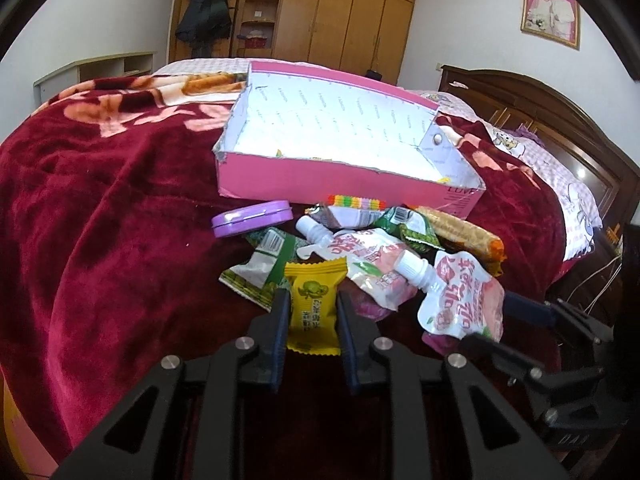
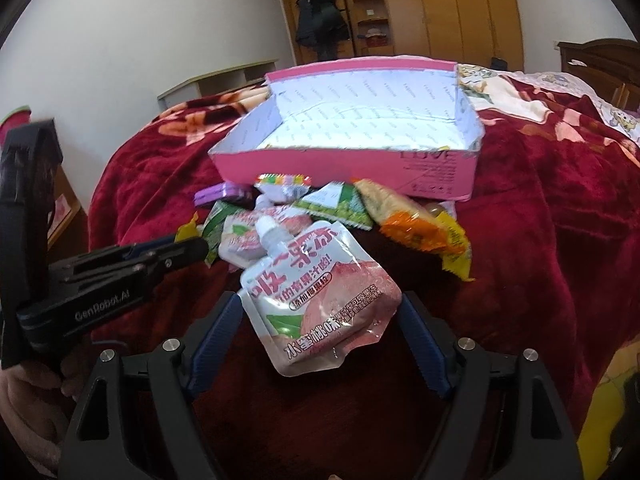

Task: Organize snacks
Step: 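Grasp the yellow candy with the left gripper while the right gripper grasps the pink juice pouch, then lift the yellow candy into the box and open the left gripper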

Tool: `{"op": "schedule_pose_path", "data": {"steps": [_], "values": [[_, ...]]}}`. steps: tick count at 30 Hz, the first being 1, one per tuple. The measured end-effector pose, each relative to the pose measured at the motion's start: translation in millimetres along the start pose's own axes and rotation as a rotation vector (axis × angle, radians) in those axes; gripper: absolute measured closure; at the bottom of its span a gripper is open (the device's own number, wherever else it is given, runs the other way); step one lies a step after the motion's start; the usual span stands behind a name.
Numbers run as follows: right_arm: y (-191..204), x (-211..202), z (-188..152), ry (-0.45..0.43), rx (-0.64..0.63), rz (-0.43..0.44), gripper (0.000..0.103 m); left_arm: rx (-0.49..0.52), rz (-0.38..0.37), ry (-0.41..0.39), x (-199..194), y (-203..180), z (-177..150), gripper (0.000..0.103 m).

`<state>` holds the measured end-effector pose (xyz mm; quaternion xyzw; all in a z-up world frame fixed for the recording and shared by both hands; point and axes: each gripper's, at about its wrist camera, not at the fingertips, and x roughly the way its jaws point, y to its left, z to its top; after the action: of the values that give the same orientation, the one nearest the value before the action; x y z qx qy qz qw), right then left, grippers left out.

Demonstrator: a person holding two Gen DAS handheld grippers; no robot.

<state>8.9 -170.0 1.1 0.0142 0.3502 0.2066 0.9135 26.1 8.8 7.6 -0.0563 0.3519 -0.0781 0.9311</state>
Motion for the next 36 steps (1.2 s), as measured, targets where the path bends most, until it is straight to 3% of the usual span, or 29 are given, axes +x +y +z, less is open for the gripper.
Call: {"op": "schedule_pose_path", "data": {"steps": [6,10,12,17,36], "values": [[9,3,0,-0.019,-0.091,-0.064,0.01,-0.019,0.001,0.001,0,7,-1,0.079],[11,5,4,-0.019,-0.126,-0.085,0.01,-0.027,0.003,0.004,0,9,-1,0.079],[9,7,5,-0.012,-0.098,-0.065,0.019,-0.027,0.006,0.0,-2,10,-1,0.079],[6,9,2,-0.011,-0.073,-0.053,0.026,-0.022,0.009,-0.012,-5,10,3,0.079],[3,-24,14,-0.112,-0.002,0.042,0.027,0.022,0.04,-0.085,-1,10,55,0.079]]}}
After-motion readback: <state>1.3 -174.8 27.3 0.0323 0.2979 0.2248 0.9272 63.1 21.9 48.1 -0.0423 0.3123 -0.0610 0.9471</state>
